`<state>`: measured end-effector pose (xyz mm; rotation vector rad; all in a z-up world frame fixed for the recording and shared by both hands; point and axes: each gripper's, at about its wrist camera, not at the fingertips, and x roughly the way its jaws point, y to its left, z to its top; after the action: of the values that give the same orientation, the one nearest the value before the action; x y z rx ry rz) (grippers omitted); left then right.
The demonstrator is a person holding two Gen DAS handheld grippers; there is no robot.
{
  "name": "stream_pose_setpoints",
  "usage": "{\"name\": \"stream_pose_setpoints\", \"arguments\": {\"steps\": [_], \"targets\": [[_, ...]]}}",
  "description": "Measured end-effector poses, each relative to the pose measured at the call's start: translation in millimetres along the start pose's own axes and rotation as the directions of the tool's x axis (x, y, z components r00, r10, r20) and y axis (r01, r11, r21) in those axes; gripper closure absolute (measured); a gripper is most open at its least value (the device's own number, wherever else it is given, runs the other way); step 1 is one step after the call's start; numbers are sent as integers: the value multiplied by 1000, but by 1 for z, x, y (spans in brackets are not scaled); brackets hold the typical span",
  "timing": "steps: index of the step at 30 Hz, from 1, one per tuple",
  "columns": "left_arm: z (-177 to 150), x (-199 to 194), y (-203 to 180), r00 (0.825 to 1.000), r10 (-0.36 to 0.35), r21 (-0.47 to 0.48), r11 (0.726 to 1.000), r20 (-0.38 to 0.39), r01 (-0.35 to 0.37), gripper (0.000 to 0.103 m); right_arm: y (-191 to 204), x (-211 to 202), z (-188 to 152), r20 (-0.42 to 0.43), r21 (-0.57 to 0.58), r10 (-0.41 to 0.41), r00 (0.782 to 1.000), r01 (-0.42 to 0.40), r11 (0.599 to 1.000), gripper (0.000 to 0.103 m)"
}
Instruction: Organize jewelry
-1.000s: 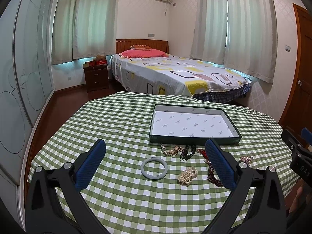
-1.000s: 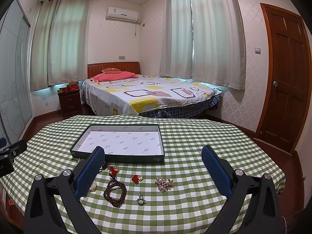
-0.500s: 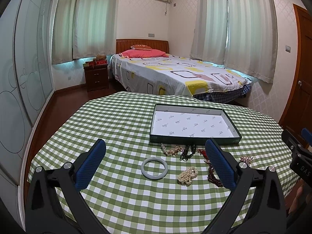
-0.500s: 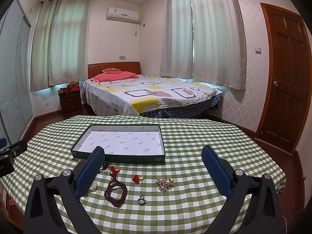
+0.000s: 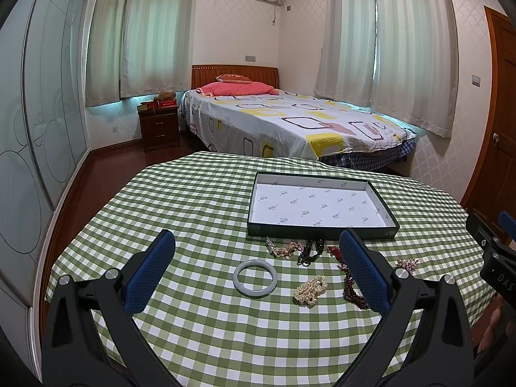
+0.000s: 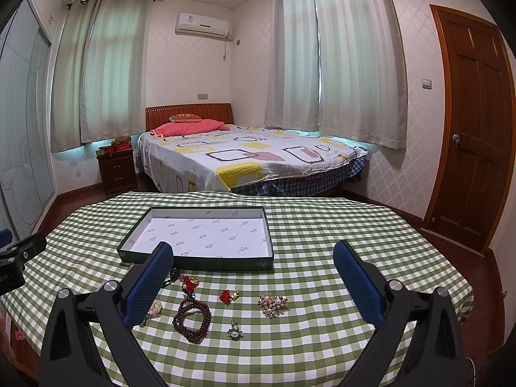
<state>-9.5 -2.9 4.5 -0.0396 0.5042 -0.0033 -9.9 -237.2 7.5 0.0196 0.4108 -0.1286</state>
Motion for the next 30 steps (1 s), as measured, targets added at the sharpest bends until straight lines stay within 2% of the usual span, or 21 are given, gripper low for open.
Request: {"name": "stream_pose_setpoints", "arguments": {"steps": [21, 30], "targets": [[-2, 2, -1, 1000, -4, 6, 1000, -4, 4, 4, 0, 0, 0, 0, 2, 2, 1000, -2, 1000, 6], [-13, 19, 1, 1000, 1, 29, 1000, -2, -1, 4, -3, 14, -4, 10, 6, 20, 1000, -20, 1000, 6]]}}
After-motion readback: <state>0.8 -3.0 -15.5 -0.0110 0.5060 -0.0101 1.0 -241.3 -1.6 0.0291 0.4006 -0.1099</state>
